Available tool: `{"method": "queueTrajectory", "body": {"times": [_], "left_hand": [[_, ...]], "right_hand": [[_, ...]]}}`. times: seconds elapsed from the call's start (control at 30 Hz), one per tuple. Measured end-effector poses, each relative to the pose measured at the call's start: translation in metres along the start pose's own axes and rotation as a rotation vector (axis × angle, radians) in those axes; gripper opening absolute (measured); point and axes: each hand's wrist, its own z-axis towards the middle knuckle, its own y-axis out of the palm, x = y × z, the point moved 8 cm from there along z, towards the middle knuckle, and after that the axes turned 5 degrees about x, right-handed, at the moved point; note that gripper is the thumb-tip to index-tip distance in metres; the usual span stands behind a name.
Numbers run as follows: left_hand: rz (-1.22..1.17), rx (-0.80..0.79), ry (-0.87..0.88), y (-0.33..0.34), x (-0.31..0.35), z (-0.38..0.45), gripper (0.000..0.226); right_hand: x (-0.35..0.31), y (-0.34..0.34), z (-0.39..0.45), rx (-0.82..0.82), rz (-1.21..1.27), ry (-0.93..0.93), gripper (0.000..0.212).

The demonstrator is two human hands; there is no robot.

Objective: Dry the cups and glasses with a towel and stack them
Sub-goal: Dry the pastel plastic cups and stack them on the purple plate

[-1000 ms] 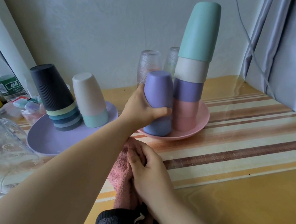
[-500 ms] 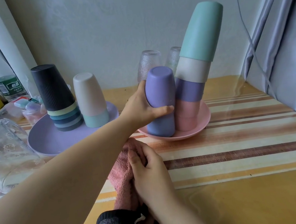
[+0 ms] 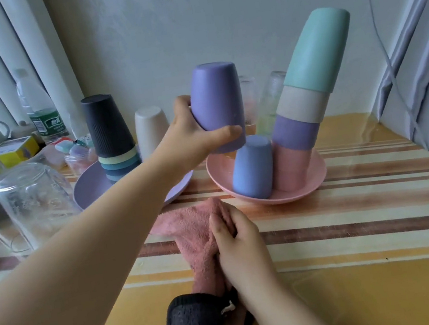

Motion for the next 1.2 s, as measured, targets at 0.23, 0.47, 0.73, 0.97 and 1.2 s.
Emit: {"method": "queueTrajectory", "body": {"times": [0.23,0.47,0.73,0.97,1.2], "left_hand": [[-0.102,0.08,-0.208,-0.062,-0.052,-0.093,0.069],[-0.142,0.135,-0.162,-0.061,-0.071,-0.129,0.07],[-0.082,0.022,-0.052,-0.047,-0.072,-0.138,0.059],[-0.24,-0.22,-0.106,-0.029,-0.069,-0.143,0.058],[-0.539,-0.113,-0.173,-0.044,-0.069,-0.136,0.053]], "right_hand": [[0.0,-0.007,0.001,0.127,0.053,0.012,0.015],[-0.042,-0.018,-0.012,0.249,0.031,-0.278,0.022],[-0.051,0.023,-0.03,-0.028,-0.129,-0.425,0.043],[-0.042,-0.011,-0.01,0.028,0.081,-0.116,0.022],[-0.015,0.017,-0.014,-0.107,0.302,0.1,0.054]]}}
